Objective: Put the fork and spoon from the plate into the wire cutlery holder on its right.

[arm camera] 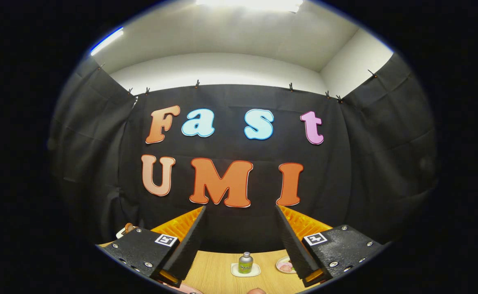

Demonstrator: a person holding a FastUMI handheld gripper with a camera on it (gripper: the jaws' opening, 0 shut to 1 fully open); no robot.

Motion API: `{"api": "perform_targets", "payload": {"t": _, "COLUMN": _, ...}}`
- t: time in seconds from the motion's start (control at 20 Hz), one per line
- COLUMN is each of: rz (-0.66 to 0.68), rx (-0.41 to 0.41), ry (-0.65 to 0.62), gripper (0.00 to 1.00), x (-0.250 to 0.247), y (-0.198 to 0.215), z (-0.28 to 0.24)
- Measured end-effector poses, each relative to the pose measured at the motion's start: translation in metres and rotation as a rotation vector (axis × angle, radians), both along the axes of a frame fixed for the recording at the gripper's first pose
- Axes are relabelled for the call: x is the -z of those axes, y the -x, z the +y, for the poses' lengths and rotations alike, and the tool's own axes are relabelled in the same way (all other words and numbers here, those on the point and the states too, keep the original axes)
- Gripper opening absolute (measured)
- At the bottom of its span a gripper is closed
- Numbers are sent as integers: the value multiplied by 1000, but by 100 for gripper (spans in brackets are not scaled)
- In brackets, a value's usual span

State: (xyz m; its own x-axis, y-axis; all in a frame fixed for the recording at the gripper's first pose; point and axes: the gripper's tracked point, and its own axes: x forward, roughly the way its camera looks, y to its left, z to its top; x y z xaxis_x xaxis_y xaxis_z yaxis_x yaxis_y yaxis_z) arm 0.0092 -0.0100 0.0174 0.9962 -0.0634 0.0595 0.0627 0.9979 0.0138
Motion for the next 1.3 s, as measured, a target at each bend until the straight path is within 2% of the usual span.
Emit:
{"api": "perform_targets", "payload": {"t": 0.3, "rz": 38, "rx": 2, "ry": 3, "gripper": 96, "x": 16, "y": -6, "z": 9}}
{"api": "perform_targets", "payload": {"t": 0.6, "rz": 193, "rx": -86, "ry": -62, "gripper": 96, "x": 73, "y": -7, "z": 57}}
{"api": "perform_targets", "payload": {"t": 0.7, "rz": 295, "rx": -106, "ry": -94, "gripper": 96, "x": 105, "y": -6, "z": 74}}
{"api": "perform_targets", "payload": {"t": 0.95, "rz": 644, "rx": -204, "ry": -173, "gripper": 97, "x": 207, "y": 10, "z": 133}}
{"api": "perform_targets", "payload": {"t": 1.15, "rz": 896, "rx": -234, "ry": -238, "gripper": 96, "x": 273, "y": 36, "z": 170}}
{"api": "perform_targets", "payload": {"t": 1.3, "rz": 1058, "rx": -228, "ry": -251, "gripper": 94, "x": 321, "y": 54, "z": 187}}
